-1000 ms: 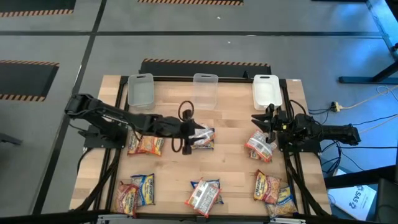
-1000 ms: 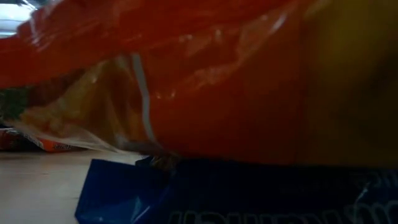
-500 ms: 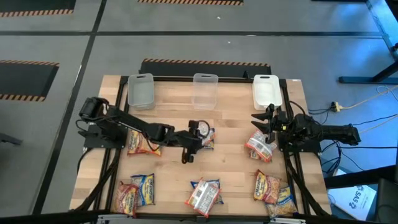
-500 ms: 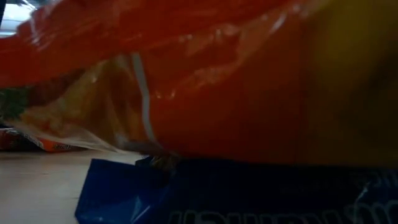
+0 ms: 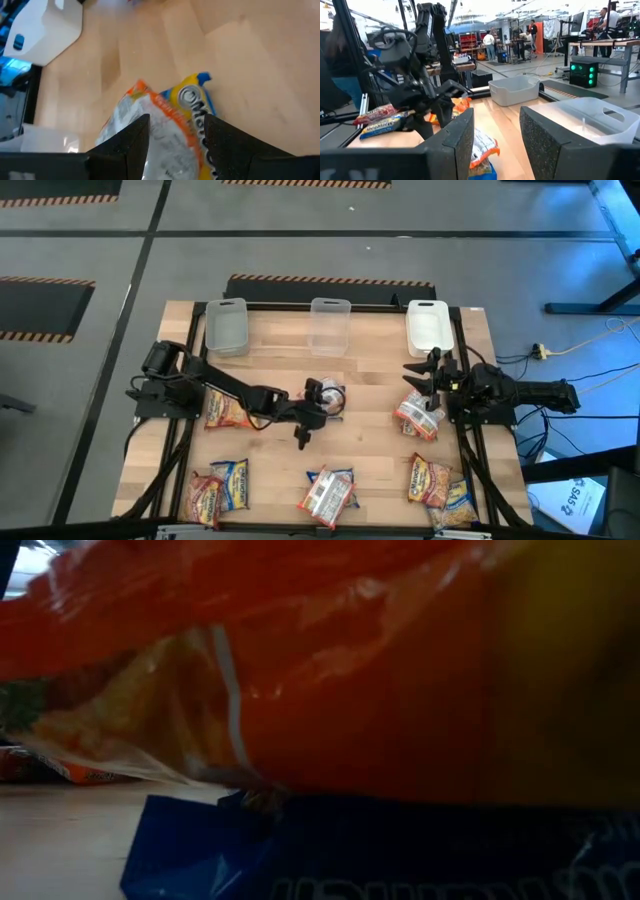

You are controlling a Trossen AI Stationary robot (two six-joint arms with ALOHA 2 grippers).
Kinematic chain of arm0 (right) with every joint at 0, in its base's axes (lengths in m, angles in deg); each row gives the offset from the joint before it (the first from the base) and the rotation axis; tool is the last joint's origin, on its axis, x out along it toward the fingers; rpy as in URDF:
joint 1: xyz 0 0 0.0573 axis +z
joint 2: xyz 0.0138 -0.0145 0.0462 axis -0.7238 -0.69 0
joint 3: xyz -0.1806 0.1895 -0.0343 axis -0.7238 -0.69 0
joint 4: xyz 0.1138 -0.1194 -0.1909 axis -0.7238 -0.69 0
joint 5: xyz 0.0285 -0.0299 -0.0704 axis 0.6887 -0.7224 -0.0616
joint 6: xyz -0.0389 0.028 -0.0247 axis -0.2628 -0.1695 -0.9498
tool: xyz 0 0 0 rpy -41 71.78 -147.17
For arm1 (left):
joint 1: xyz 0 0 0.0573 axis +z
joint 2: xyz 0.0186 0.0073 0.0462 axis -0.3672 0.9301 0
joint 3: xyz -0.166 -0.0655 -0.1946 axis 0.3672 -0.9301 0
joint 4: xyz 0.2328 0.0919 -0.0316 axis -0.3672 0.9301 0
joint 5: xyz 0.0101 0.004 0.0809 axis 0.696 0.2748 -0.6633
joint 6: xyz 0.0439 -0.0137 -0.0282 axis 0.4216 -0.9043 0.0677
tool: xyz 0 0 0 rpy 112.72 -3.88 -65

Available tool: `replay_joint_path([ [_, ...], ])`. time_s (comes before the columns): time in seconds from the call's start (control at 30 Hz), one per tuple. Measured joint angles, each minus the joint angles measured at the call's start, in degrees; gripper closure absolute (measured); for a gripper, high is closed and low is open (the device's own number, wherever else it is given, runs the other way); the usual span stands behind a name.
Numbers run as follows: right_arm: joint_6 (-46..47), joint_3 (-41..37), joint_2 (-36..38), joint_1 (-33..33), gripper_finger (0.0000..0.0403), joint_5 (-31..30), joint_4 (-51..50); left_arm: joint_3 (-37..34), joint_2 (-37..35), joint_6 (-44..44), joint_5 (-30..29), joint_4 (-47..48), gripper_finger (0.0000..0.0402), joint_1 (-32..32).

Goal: Sort Maruchan noodles
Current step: Put the top center orange noodle into the transparent bin

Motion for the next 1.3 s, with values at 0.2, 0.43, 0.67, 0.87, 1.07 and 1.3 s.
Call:
replay_joint_path([
  [0.2, 0.00, 0.00, 0.02, 0.00, 0.0254, 0.00, -0.90, 0.00, 0.06, 0.04, -2.18, 2.79, 0.0221, -0.27],
  [0.43, 0.02, 0.00, 0.00, 0.00, 0.0254, 0.02, -0.51, 0.00, 1.03, 1.72, -5.34, 3.85, 0.0223, 1.11],
  [0.67, 0.04, 0.00, 0.00, 0.01, 0.0254, 0.02, -0.48, 0.00, 1.03, 3.02, -8.49, 3.94, 0.0284, 1.90],
  [0.87, 0.04, 0.00, 0.00, 0.01, 0.0254, 0.04, -0.45, 0.00, 1.03, 3.02, -8.84, 3.97, 0.0376, 2.90],
  [1.07, 0.04, 0.00, 0.01, 0.02, 0.0254, 0.04, -0.44, 0.81, 0.84, 1.15, -11.49, 4.30, 0.0399, 2.93],
  [1.3, 0.35, 0.00, 0.00, 0.00, 0.0254, -1.01, -0.59, 4.50, -4.78, -5.52, -8.93, 3.90, 0.0400, 2.64],
])
